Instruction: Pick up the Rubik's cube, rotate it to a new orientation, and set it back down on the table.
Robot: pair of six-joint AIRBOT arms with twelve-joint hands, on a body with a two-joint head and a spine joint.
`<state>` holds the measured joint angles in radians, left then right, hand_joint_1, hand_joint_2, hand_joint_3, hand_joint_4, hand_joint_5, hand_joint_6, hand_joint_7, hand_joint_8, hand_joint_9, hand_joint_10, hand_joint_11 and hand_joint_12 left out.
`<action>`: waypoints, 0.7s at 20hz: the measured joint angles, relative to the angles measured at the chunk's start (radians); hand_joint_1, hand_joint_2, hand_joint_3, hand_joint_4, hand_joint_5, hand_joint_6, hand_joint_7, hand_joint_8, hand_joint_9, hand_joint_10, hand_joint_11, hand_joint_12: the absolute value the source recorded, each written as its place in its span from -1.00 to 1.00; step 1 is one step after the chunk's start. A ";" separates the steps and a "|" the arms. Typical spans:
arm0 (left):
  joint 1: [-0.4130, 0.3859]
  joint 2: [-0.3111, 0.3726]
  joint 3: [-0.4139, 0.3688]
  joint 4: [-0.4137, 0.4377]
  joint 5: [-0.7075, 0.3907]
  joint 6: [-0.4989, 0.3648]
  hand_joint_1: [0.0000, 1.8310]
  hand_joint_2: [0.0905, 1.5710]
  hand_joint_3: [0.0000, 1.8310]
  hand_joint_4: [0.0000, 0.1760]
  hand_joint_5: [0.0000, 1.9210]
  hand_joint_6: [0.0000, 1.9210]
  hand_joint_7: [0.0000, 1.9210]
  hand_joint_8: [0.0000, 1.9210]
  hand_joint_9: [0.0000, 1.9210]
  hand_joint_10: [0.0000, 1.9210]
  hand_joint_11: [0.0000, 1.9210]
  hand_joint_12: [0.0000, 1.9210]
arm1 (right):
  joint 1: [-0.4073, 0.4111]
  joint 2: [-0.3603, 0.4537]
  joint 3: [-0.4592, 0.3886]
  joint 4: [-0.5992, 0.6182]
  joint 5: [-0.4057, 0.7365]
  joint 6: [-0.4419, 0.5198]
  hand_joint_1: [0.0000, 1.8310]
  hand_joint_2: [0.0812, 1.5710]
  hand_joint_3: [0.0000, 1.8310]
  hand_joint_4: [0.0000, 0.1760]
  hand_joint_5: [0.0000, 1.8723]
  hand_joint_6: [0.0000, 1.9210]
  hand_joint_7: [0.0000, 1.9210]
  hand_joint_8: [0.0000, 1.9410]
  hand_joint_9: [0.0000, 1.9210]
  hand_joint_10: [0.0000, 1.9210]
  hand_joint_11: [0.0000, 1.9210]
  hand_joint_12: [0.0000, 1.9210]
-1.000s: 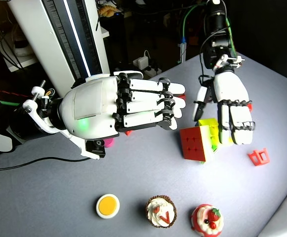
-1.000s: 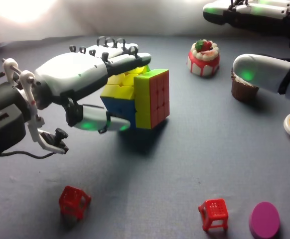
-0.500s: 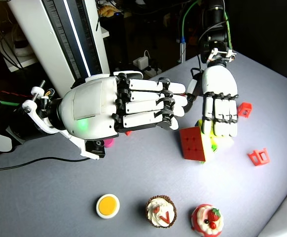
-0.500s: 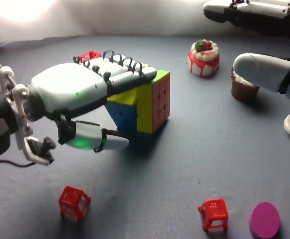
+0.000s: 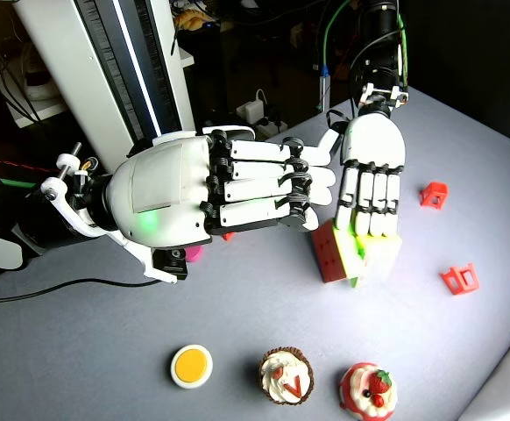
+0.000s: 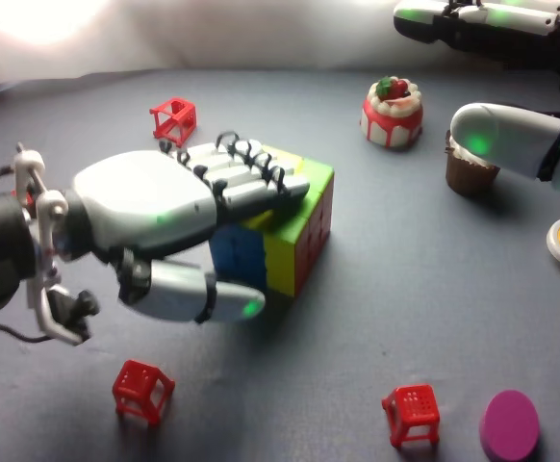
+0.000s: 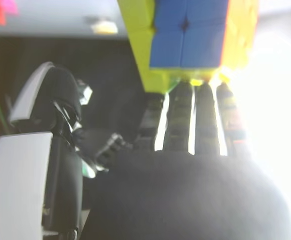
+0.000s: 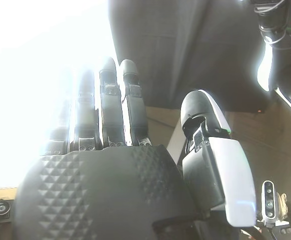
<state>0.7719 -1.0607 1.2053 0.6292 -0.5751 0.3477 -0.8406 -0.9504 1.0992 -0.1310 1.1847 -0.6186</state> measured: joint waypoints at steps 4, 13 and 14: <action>0.008 0.015 -0.011 0.006 -0.001 -0.015 -1.00 0.51 -1.00 -1.00 -1.00 -1.00 -1.00 -1.00 -1.00 -1.00 -1.00 -1.00 | -0.006 0.000 0.000 0.004 0.000 0.000 -1.00 0.67 -1.00 -1.00 -0.55 -1.00 -0.58 -1.00 -0.94 -0.10 -1.00 0.38; 0.037 0.074 -0.069 -0.144 -0.056 0.132 -1.00 0.55 -0.99 -0.45 -1.00 -1.00 -1.00 -1.00 -1.00 -1.00 -1.00 -1.00 | -0.006 0.000 0.000 0.010 0.000 0.000 -1.00 0.68 -1.00 -1.00 -0.51 -0.99 -0.48 -0.96 -0.90 0.04 -1.00 0.50; 0.037 0.077 -0.070 -0.168 -0.065 0.154 -1.00 0.54 -0.99 -0.50 -1.00 -1.00 -1.00 -1.00 -1.00 -1.00 -1.00 -1.00 | -0.006 0.000 0.000 0.010 0.000 0.000 -1.00 0.68 -1.00 -1.00 -0.53 -1.00 -0.51 -0.97 -0.92 0.03 -1.00 0.51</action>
<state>0.8093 -0.9836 1.1351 0.4610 -0.6399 0.5014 -0.8467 -0.9504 1.0992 -0.1215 1.1851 -0.6189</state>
